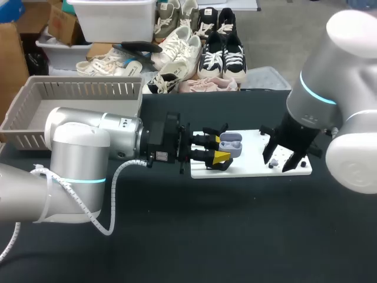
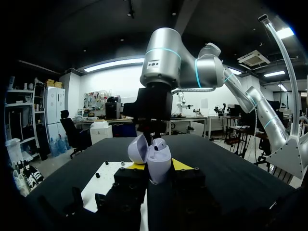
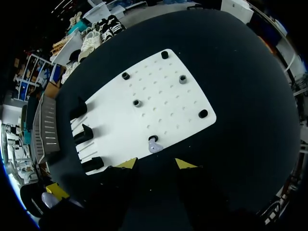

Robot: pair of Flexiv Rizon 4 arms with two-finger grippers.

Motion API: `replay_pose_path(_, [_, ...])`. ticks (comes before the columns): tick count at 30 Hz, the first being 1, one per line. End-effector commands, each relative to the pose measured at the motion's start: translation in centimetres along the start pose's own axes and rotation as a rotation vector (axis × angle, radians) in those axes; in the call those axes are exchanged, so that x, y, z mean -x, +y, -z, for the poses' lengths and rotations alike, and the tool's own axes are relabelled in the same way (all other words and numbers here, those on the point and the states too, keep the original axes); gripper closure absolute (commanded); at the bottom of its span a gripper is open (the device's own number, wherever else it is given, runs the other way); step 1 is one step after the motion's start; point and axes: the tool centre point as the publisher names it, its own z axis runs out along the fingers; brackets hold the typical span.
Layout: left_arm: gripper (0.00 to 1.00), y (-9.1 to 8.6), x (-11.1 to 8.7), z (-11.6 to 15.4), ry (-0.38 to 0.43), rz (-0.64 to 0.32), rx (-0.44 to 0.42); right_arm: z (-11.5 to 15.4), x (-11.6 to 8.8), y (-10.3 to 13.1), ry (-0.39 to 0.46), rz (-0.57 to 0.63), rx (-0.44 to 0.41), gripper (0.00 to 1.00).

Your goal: Pick up each earbud case from the left stands, insert the matching earbuds, close the lid, and place the case in the box.

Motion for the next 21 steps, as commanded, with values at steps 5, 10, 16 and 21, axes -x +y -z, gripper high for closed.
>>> replay_pose_path(5, [1.00,0.01,-0.07,-0.02,-0.002,-0.001,0.001,-0.70,0.18,-0.13,-0.009,-0.014,0.013,0.59])
replay_pose_path(10, [1.00,0.01,-0.07,-0.02,-0.002,-0.001,0.001,-0.81,0.38,-0.14,-0.014,-0.024,0.019,0.63])
replay_pose_path(16, [1.00,0.01,-0.07,-0.02,-0.002,-0.001,0.001,-1.11,0.65,-0.06,-0.014,-0.028,0.021,0.66])
replay_pose_path(21, [1.00,0.01,-0.07,-0.02,-0.002,-0.001,0.001,-1.22,0.76,-0.01,-0.014,-0.027,0.021,0.68])
